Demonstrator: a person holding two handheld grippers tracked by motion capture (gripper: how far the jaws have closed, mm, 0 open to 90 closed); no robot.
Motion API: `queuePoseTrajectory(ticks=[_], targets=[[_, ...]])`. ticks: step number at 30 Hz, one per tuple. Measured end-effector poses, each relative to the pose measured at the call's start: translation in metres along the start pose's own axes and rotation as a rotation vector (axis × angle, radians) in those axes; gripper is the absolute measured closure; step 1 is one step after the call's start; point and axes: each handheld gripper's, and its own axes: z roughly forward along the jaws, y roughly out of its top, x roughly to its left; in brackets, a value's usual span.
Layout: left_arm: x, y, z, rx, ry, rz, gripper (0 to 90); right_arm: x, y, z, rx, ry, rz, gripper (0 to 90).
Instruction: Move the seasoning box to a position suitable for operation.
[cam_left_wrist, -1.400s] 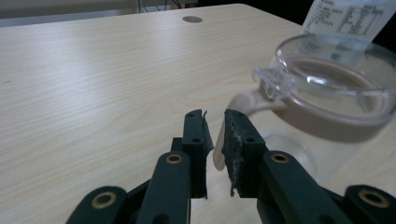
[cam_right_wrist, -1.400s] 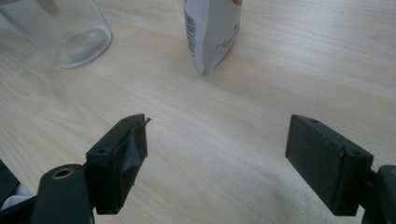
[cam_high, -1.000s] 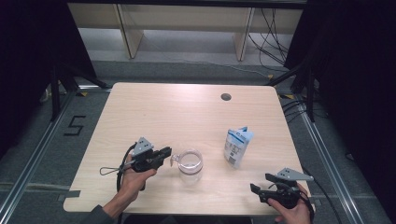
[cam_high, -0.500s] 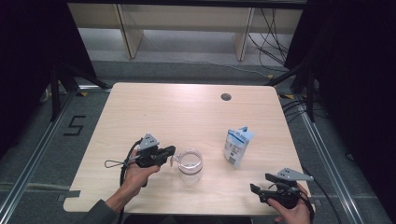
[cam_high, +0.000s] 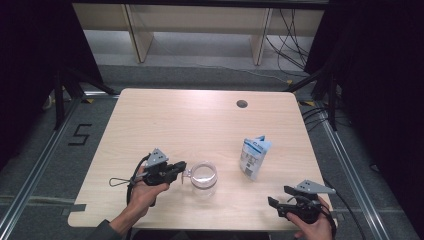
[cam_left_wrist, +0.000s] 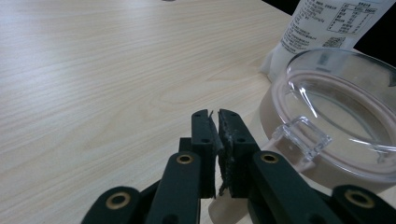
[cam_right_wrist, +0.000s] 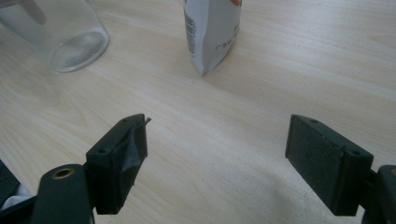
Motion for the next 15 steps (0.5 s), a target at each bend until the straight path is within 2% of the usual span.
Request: queuePoseTrajectory(ticks=[1,4,7,12,13,15], targets=[[-0.001,-0.001,-0.001,-0.006,0.008,-0.018,83.9,0.0,0.0,0.0,-0.005,-0.005,-0.006,21.9],[0.001,-0.002,-0.004,-0.023,0.029,-0.007,79.8,0.0,0.0,0.0,-0.007,-0.004,-0.004,21.9],[0.003,-0.002,-0.006,-0.046,0.026,-0.014,79.6,0.0,0.0,0.0,-0.007,-0.003,-0.005,21.9],[0.004,-0.003,-0.017,-0.09,0.052,-0.02,81.5,0.0,0.0,0.0,-0.01,-0.003,-0.008,21.9],[0.004,-0.002,-0.022,-0.104,0.039,-0.018,82.4,0.002,0.0,0.0,-0.003,-0.004,0.005,21.9],[0.002,-0.002,-0.026,-0.109,0.04,-0.012,82.9,0.004,0.001,0.0,0.007,0.008,0.038,21.9]])
